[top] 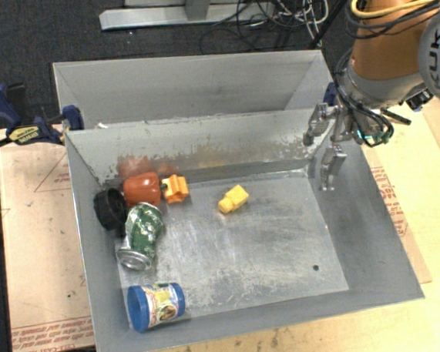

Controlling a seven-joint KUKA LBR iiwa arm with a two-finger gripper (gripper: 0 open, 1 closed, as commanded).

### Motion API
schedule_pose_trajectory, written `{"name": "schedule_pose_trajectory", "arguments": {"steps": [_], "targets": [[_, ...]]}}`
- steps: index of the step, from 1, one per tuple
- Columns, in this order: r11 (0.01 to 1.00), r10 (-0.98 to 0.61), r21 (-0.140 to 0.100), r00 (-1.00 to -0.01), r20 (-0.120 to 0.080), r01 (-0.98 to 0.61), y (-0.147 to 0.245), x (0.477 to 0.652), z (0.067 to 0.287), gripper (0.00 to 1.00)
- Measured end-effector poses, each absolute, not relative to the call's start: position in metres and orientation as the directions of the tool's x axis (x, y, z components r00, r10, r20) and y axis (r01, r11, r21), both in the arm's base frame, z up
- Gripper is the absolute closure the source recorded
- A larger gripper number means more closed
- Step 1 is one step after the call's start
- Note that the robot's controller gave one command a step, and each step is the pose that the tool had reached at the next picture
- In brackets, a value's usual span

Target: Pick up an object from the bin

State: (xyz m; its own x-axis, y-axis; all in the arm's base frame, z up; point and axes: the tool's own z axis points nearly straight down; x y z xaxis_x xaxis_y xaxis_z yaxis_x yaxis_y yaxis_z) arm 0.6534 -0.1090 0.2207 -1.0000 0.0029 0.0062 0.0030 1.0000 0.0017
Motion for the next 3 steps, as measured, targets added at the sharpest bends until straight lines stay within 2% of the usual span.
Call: {"name": "schedule_pose_trajectory", "arguments": {"steps": [2, 3], "targets": [[1.0, 0.0, 0.0, -1.0, -0.003, 0.0, -0.108, 0.655, 0.225, 0.0], [0.978, 0.209, 0.001, -0.978, -0.002, 0.209, -0.105, 0.614, 0.201, 1.0]]}}
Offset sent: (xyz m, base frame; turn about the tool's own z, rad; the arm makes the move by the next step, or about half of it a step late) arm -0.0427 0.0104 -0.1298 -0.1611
